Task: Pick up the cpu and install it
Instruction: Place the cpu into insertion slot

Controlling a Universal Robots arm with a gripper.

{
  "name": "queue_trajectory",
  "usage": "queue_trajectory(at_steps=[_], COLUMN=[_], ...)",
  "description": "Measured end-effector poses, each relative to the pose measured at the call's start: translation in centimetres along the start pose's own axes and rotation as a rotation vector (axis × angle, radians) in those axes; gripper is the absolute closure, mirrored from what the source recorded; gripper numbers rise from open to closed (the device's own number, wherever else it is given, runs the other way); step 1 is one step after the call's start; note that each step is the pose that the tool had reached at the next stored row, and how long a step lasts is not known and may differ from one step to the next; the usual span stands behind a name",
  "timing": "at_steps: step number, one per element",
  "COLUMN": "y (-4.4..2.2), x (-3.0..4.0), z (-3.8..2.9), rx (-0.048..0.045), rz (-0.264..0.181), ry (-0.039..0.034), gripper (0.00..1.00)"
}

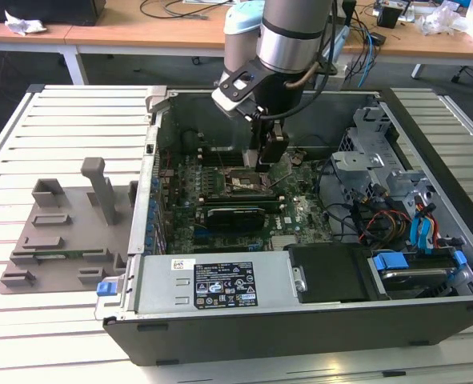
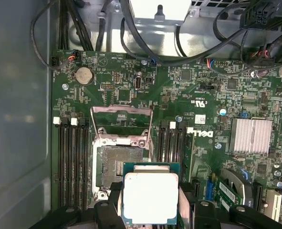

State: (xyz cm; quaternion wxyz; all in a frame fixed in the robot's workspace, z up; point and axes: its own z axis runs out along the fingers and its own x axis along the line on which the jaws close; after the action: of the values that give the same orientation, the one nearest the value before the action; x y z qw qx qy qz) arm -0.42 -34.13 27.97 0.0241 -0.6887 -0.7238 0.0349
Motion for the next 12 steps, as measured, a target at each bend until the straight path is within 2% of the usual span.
queue_trajectory(at_steps=[3,8,12], y=[0.02,0.08,0.11], x=[0.13,0.81,0.87], z=[0.24,0.42,0.79], rx=[0.0000,0.0000,0.0000], rz=[0.000,0.000,0.000], ry=[-0.0002,-0.0002,-0.0002], gripper=[0.45,0.45,0.45])
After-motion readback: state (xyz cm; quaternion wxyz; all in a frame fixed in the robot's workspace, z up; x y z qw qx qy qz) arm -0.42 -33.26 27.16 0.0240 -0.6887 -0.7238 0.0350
